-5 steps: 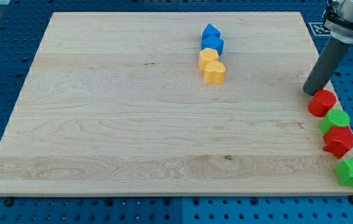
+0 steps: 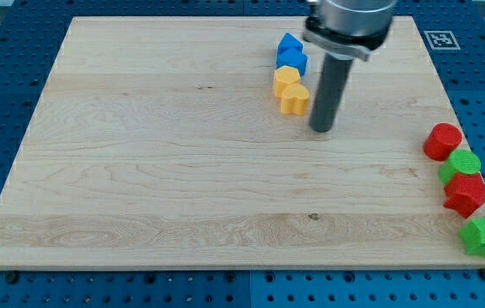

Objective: Separate yellow hexagon and yellow heart

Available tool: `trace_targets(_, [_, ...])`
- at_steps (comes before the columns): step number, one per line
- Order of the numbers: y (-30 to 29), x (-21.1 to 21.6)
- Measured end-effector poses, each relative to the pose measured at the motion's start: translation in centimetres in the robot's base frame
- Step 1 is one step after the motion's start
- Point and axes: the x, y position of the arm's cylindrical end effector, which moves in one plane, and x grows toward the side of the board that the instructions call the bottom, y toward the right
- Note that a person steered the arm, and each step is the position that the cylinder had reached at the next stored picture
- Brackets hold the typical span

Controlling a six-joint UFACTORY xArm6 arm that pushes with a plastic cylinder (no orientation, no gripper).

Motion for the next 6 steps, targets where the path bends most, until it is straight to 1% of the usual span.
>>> trace_targets(1, [-6.4, -0.8])
trace_targets(2, [-8.1, -4.7])
trace_targets(4, [-0.1, -4.6])
trace_targets(6, [1.5, -1.7])
